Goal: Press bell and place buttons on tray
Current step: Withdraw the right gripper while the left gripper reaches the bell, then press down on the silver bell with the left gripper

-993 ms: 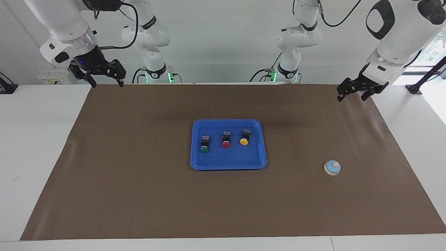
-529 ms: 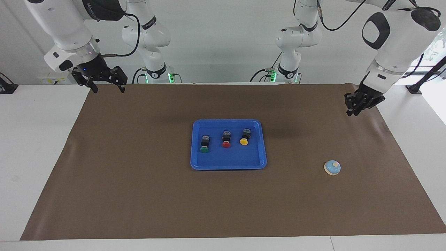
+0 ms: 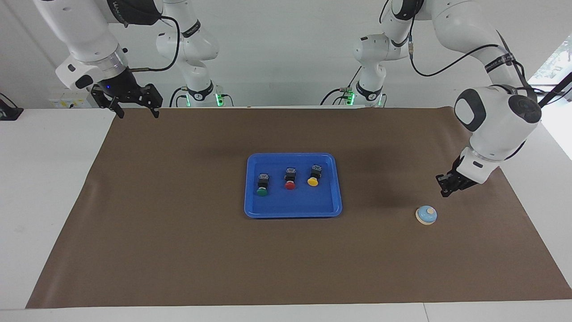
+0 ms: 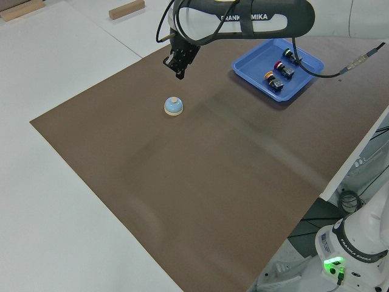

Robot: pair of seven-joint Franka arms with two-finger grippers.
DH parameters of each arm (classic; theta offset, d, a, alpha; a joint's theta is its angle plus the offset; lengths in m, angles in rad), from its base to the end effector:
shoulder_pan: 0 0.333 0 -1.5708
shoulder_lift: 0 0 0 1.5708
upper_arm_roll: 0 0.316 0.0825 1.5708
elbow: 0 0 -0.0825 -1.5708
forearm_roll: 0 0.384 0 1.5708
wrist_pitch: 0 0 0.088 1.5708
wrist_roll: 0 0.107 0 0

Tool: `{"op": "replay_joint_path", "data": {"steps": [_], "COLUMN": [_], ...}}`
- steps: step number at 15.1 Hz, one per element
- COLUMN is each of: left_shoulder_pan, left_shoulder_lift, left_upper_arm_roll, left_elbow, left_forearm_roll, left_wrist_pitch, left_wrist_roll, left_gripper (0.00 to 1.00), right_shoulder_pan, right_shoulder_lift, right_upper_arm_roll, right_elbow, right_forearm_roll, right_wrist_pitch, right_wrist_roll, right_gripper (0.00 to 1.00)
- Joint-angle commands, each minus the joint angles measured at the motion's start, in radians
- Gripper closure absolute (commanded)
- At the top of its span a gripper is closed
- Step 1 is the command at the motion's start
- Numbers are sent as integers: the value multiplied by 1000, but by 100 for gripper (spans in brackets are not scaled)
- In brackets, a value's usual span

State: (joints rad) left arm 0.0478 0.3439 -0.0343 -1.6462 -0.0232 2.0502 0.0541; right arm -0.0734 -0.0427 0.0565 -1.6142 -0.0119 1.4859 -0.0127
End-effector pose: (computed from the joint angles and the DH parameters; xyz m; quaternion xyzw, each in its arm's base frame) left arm 0.6627 0.0100 0.4203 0.9993 -0.0141 0.0307 0.0152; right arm 0.5315 -0.0097 0.6203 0.9991 -0.0024 -0.0429 0.0065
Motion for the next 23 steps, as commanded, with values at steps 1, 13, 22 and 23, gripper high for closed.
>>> {"op": "replay_joint_path", "data": {"steps": [1,13,22,23], "left_shoulder_pan": [4,-5,-12,-11], "left_shoulder_lift": [76,115,118,118], "left_upper_arm_roll": [2,2,7,5], "left_elbow": [69,6,-106,-101], "left_forearm_roll": [-8,6,12,12], "left_wrist_pitch": [8,87,229,223], "left_wrist_roll": [1,-20,-33,-33], "left_gripper": [100,100,100,100], "right_shoulder_pan": [-22,-22,-22,-20], "right_shoulder_lift": [-23,-23,-23,-23], "right_upper_arm_roll": [12,12,12,12], "right_elbow": [-26,-26,-26,-26], "right_forearm_roll": [-10,-8,-8,-8], "right_wrist_pitch": [5,5,4,4], "right_wrist_roll": [-27,-26,-26,-26], "right_gripper": [0,0,0,0]}}
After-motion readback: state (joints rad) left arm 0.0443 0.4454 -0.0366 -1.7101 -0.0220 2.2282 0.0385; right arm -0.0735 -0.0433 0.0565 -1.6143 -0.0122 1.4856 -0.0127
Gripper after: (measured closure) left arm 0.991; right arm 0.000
